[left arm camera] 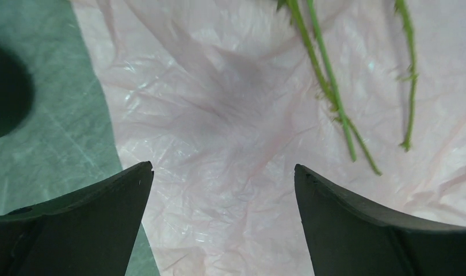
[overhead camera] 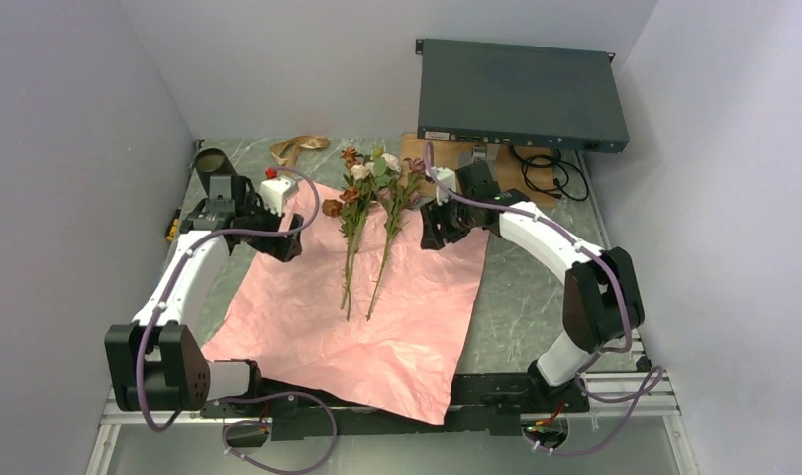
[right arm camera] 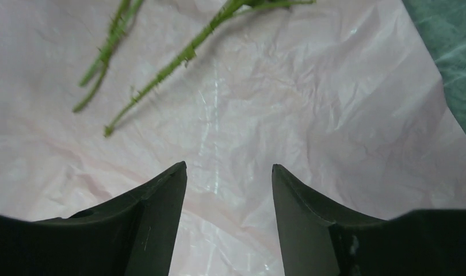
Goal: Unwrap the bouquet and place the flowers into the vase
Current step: Adjust the wrapping paper at the center of the board, then pick up the fake flower from the wrapping paper.
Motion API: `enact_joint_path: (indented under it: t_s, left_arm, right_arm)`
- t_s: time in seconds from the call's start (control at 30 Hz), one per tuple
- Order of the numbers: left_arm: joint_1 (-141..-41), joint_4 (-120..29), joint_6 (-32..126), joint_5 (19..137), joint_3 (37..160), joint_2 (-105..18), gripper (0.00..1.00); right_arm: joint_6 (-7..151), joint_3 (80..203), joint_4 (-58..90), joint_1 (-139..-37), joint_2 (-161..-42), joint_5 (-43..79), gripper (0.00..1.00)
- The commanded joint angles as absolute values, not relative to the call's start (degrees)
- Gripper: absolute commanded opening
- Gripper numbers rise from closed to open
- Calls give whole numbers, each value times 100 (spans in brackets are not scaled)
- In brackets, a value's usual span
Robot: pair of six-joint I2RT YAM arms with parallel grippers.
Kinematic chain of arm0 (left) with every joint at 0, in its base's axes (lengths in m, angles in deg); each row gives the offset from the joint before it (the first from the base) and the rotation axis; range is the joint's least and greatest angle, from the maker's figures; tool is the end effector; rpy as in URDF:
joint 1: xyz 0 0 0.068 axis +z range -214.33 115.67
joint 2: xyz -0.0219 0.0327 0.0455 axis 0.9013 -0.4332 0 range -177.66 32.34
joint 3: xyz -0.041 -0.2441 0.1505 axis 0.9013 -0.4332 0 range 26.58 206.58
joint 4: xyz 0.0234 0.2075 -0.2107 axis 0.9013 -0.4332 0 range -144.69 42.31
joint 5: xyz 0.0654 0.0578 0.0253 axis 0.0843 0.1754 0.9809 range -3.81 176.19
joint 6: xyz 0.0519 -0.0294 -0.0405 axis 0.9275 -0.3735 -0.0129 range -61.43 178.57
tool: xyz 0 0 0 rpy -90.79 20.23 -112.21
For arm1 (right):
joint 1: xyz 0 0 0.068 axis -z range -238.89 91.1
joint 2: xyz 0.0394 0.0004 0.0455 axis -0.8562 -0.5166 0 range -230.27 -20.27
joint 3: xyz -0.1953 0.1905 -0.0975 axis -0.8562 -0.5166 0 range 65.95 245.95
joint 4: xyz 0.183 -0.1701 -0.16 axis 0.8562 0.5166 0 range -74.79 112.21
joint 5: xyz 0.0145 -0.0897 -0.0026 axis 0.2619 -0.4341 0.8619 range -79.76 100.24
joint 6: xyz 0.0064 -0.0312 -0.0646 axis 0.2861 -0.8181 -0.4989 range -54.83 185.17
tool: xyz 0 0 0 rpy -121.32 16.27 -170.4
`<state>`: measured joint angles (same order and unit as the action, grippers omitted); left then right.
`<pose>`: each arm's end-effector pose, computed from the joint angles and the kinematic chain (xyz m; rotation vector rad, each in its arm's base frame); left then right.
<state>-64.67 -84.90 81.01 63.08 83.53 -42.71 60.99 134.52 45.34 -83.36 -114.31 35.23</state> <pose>0.3074 -0.0253 0.2489 0.6382 2.3746 -0.3455 0.3472 0.1856 0.2215 -0.7980 2.4199 0.6934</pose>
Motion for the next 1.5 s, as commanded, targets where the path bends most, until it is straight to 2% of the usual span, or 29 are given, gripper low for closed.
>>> enact_joint_path:
  t_s: [0.0, 0.1, 0.27, 0.5, 0.83, 0.9, 1.0, 1.2, 1.27, 1.47]
  left_arm:
    - [-6445, -8527, 7204, 6365, 8858, -3796, 99]
    - [-6447, -8448, 6664, 6667, 9031, -3576, 99]
    - [-6442, -8069, 5905, 7009, 8994, -3132, 99]
    - [-6267, -8276, 5789, 6557, 9070, -3073, 99]
    - [-6102, -8013, 5720, 6286, 9044, -3203, 99]
    - [-6102, -8015, 5717, 6330, 9055, -3217, 99]
    - [-6099, -8055, 5690, 6574, 9069, -3237, 99]
    - [-6099, -8208, 5602, 7076, 9071, -3272, 99]
    - [-6099, -8190, 5606, 7039, 9050, -3262, 99]
    - [-6099, -8115, 5582, 6943, 9054, -3352, 99]
  right_arm:
    - [7482, 13546, 3868, -8450, -11317, 3588, 60]
    - [8396, 13742, 3665, -8658, -11525, 2869, 59]
    - [9001, 14216, 3415, -9045, -12000, 2296, 57]
    - [9545, 14427, 3195, -9506, -12486, 1317, 55]
    - [9930, 14879, 3284, -9631, -13440, 1163, 50]
    - [9980, 14930, 3317, -9634, -13551, 1193, 47]
    - [10059, 14940, 3299, -9634, -13626, 1309, 36]
    - [10259, 14889, 3329, -9602, -13507, 1329, 7]
    - [10338, 14870, 3355, -9585, -13436, 1335, 1]
    - [10543, 14849, 3430, -9546, -13075, 1231, 0]
